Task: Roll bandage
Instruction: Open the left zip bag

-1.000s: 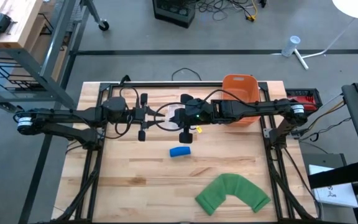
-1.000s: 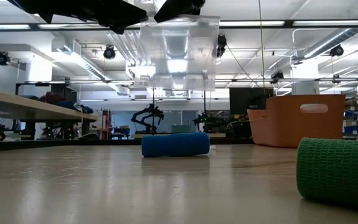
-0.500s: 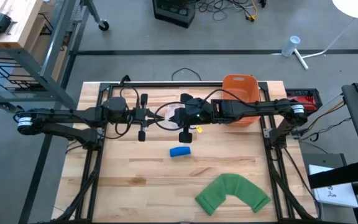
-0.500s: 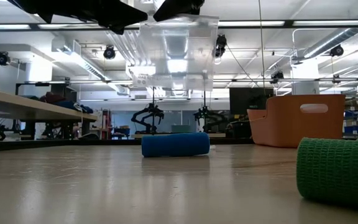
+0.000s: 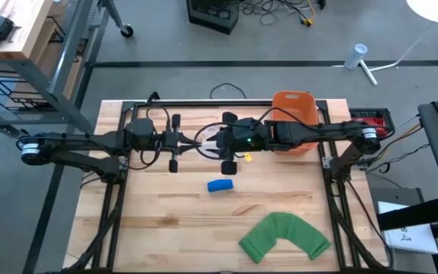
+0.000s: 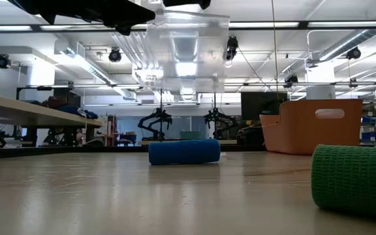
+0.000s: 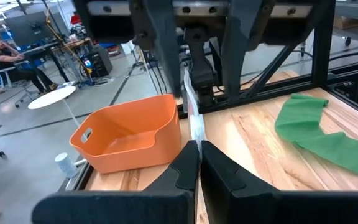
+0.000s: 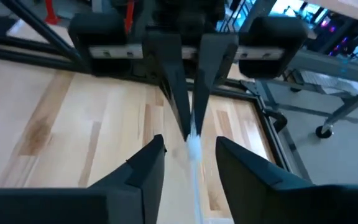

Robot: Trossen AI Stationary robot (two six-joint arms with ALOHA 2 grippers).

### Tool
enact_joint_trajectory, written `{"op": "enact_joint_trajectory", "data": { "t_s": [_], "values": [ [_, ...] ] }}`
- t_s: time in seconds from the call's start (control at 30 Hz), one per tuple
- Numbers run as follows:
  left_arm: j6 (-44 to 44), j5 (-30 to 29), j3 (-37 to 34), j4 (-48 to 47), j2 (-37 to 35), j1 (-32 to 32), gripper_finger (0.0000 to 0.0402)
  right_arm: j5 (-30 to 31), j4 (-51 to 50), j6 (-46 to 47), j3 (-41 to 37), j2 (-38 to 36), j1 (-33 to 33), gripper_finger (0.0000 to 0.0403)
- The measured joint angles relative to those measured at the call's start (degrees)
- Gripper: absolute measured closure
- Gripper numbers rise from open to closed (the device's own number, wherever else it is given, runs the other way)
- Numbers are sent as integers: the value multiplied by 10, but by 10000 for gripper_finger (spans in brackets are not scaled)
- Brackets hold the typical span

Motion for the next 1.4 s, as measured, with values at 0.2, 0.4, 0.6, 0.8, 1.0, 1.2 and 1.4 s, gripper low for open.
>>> {"op": "enact_joint_trajectory", "data": {
  "t_s": [0.2,0.4,0.6,0.8,1.0,1.2,1.4],
  "values": [
    [0,1,0,1,0,-1,401,1,25,0,0,19,0,263],
    [0,2,0,3,0,-1,401,6,25,0,0,23,-2,293],
    [0,4,0,8,0,-4,401,6,25,0,0,23,-1,334],
    [0,12,0,11,0,-4,401,6,22,0,0,23,-1,374],
    [0,12,0,10,-2,-4,401,6,21,1,0,23,-1,380],
    [0,12,0,0,-16,-6,401,12,2,6,0,16,-1,358],
    [0,12,0,-13,-34,-6,401,34,-26,12,0,5,-1,373]
  ]
}}
